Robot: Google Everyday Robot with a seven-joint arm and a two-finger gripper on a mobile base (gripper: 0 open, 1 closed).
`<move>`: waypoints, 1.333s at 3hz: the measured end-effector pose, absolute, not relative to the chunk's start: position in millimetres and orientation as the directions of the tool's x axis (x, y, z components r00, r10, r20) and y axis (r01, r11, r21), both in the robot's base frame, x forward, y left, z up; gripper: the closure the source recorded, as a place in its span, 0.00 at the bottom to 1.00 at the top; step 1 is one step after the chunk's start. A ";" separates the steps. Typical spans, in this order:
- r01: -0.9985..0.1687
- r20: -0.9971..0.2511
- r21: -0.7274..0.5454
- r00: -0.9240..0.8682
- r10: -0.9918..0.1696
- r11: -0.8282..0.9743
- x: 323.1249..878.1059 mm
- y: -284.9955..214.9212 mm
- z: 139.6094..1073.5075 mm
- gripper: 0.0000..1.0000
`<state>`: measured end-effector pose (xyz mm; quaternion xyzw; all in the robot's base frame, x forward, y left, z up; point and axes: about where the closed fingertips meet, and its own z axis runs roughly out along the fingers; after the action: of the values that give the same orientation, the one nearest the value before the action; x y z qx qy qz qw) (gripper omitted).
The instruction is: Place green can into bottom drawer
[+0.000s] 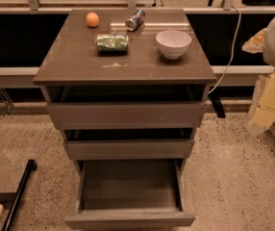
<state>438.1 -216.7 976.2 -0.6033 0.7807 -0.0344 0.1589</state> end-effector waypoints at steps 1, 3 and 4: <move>-0.931 -0.207 -0.245 -0.221 -0.953 0.269 438.3 -216.5 976.2 0.00; -0.969 -0.260 -0.236 -0.007 -0.966 0.071 527.1 -144.1 980.2 0.00; -0.977 -0.271 -0.214 0.070 -0.960 -0.011 581.5 -105.2 977.2 0.00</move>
Offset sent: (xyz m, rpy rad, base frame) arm 0.0692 0.0618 -0.0009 0.1179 0.0035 0.1791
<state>581.5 -105.2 977.2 -0.7105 0.6815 0.0240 0.1738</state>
